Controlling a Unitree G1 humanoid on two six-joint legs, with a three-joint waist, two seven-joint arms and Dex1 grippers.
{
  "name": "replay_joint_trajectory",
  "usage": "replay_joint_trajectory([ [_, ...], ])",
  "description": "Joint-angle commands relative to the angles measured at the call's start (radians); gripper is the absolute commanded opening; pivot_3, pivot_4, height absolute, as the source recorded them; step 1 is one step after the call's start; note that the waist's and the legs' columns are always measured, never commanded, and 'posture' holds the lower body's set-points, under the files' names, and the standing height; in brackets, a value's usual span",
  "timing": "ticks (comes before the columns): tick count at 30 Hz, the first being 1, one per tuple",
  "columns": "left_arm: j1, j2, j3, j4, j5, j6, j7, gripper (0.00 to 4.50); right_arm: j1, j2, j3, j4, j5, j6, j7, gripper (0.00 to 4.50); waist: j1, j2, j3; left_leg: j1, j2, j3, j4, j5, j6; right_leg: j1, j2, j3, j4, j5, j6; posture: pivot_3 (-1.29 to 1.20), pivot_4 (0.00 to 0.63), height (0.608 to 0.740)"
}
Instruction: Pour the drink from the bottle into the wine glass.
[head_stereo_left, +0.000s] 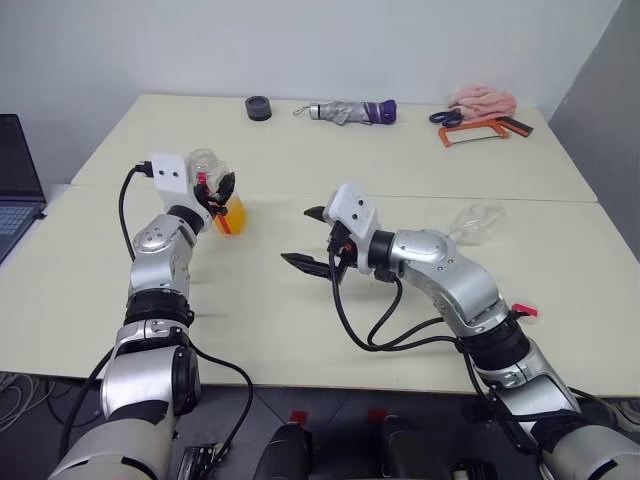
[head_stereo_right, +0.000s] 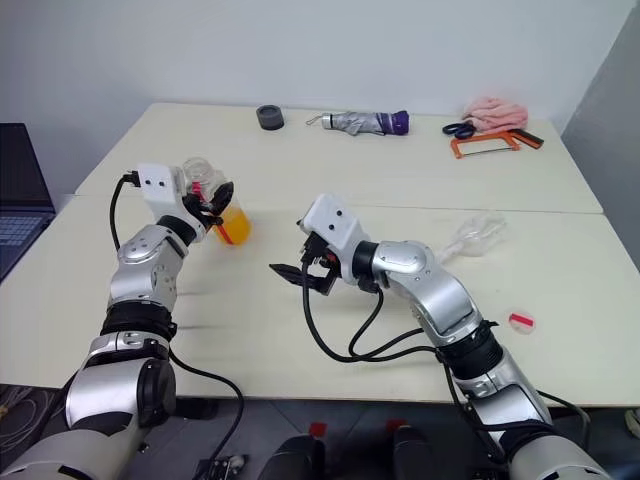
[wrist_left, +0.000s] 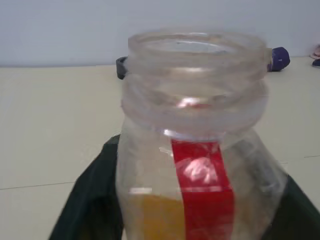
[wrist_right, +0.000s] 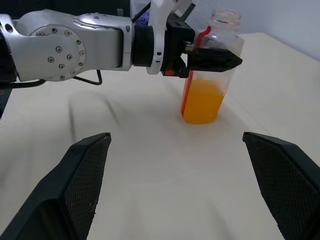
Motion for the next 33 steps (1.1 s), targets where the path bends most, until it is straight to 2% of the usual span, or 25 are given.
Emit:
replay_joint_trajectory([
  [1, 0.016, -0.004, -0.012, -0.027, 0.009, -0.034, 0.000, 4.13, 0.005, -0.001, -0.012, -0.048, -0.004, 0.004, 0.012, 4.50, -0.002, 0.000, 0.000, 0.000, 0.000, 0.000, 0.000, 0.000, 0.000, 0.000, 0.000, 0.000, 0.000, 0.000, 0.000, 0.00, 0.150, 0.740],
  [2, 0.023, -0.006, -0.015, -0.034, 0.010, -0.037, 0.001, 4.48, 0.007, -0.003, -0.014, -0.052, -0.004, 0.006, 0.013, 4.50, -0.003, 0.000, 0.000, 0.000, 0.000, 0.000, 0.000, 0.000, 0.000, 0.000, 0.000, 0.000, 0.000, 0.000, 0.000, 0.00, 0.150, 0.740],
  [12, 0.179, -0.031, -0.024, -0.186, 0.033, -0.062, 0.088, 4.48, 0.073, -0.054, -0.039, -0.113, 0.006, 0.039, 0.033, 4.50, -0.006, 0.000, 0.000, 0.000, 0.001, 0.000, 0.000, 0.000, 0.000, 0.000, 0.000, 0.001, 0.000, 0.000, 0.000, 0.00, 0.150, 0.740],
  [24, 0.358, -0.068, -0.047, -0.388, 0.036, 0.024, 0.155, 4.48, 0.214, -0.163, -0.110, -0.265, 0.032, 0.101, 0.024, 4.50, 0.000, 0.000, 0.000, 0.000, 0.001, 0.000, -0.001, -0.001, 0.002, 0.000, 0.000, 0.000, 0.000, 0.000, 0.000, 0.00, 0.150, 0.740],
  [28, 0.468, -0.069, -0.047, -0.533, 0.043, 0.032, 0.160, 4.48, 0.264, -0.191, -0.213, -0.384, 0.103, 0.173, 0.006, 4.50, 0.000, 0.000, 0.000, 0.000, 0.001, 0.000, -0.001, -0.002, 0.003, 0.000, 0.000, 0.001, 0.000, 0.000, 0.000, 0.00, 0.150, 0.740],
  [31, 0.618, -0.064, -0.080, -0.717, 0.051, 0.026, 0.120, 4.48, 0.298, -0.181, -0.384, -0.464, 0.222, 0.279, -0.041, 4.50, 0.000, 0.000, 0.000, 0.001, 0.002, 0.001, -0.003, -0.002, 0.004, 0.000, -0.002, 0.002, -0.001, 0.000, 0.000, 0.00, 0.150, 0.740],
  [33, 0.668, -0.059, -0.107, -0.799, 0.042, 0.039, 0.081, 4.48, 0.298, -0.159, -0.513, -0.472, 0.294, 0.355, -0.104, 4.50, 0.006, 0.000, 0.000, 0.001, 0.001, 0.001, -0.004, -0.002, 0.004, 0.000, -0.005, 0.002, -0.001, 0.000, 0.000, 0.00, 0.150, 0.740],
])
